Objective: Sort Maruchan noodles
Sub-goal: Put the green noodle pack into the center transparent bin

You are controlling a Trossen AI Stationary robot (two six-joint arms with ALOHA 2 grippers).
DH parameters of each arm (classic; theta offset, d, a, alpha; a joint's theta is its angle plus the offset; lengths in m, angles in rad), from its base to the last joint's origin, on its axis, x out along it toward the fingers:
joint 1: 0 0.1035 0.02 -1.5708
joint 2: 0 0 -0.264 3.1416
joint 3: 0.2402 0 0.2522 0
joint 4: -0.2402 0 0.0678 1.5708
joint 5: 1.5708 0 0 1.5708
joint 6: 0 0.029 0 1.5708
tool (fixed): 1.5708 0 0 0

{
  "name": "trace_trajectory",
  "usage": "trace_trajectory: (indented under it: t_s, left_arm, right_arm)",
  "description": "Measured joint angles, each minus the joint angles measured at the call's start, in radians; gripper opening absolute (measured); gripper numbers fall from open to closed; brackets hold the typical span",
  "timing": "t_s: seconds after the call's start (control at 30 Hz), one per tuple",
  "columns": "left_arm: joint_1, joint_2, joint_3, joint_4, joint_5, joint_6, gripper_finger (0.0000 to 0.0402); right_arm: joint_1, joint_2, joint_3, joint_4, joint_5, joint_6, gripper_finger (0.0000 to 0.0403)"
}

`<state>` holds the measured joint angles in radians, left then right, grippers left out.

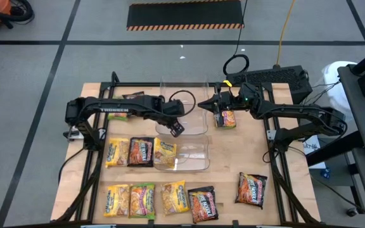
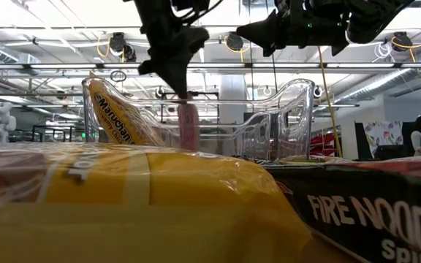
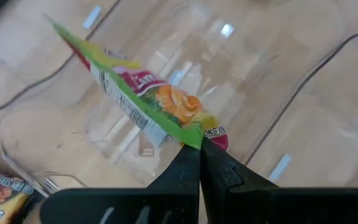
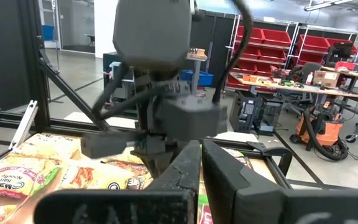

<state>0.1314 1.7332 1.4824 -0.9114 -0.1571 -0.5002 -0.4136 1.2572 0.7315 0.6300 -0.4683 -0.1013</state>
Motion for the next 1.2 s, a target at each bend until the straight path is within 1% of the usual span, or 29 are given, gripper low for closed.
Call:
trace_trajectory:
  t_s: [0.33,0.73,0.97,1.2]
  left_arm:
    - [0.0,-0.003,-0.076,-0.005,0.001,-0.065,0.0]
    - [-0.002,-0.02,-0.079,-0.037,0.001,-0.109,0.0]
    - [-0.002,-0.04,-0.081,-0.099,0.003,-0.116,0.0]
    - [-0.003,-0.044,-0.101,-0.085,0.026,-0.127,0.0]
  right_arm:
    - [0.0,0.0,0.0,0.0,0.0,0.0,0.0013]
    - [0.0,0.0,0.0,-0.001,0.001,0.0,0.0013]
    - [-0.004,0.0,0.0,0.006,0.0,-0.001,0.0013]
    - [-0.013,0.0,0.0,0.006,0.0,0.002,0.0013]
